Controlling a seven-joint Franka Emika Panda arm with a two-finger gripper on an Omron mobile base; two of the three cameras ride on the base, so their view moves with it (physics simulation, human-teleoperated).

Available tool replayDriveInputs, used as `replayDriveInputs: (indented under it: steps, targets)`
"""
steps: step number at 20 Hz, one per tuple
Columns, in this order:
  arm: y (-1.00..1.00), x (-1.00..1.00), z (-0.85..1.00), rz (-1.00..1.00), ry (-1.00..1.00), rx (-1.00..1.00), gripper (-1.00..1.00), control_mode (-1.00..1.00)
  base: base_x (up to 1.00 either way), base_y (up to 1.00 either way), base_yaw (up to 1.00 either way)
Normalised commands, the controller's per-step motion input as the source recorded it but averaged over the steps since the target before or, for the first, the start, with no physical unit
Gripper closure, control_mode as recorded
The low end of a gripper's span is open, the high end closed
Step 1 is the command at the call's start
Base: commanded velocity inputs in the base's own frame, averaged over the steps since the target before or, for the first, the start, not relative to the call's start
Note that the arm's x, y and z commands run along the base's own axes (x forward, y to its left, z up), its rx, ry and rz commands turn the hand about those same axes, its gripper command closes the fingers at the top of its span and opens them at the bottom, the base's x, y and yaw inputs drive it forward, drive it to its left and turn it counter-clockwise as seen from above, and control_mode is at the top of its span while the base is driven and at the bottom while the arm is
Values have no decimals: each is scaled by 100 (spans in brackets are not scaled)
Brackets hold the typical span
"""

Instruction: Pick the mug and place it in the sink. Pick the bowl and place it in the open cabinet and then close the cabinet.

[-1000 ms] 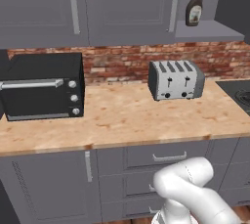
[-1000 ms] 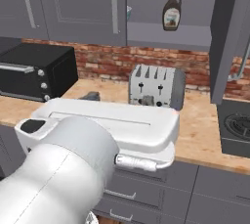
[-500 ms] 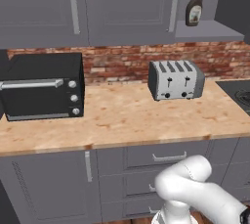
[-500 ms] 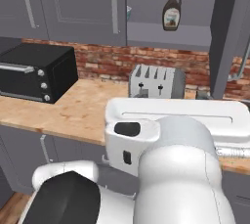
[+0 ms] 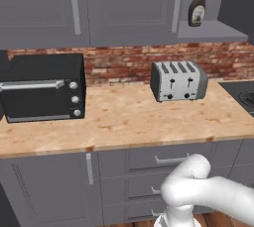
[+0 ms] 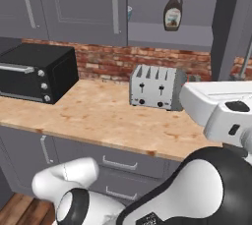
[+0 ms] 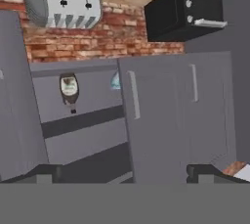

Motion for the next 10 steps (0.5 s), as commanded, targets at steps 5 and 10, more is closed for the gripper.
replayDriveInputs:
  steps: [5,10]
  targets:
    - [-59,89,-11,31,-9,5,-100,-100,0,0,0]
    - [-47,75,-9,22,-10,0,-100,-100,0,0,0]
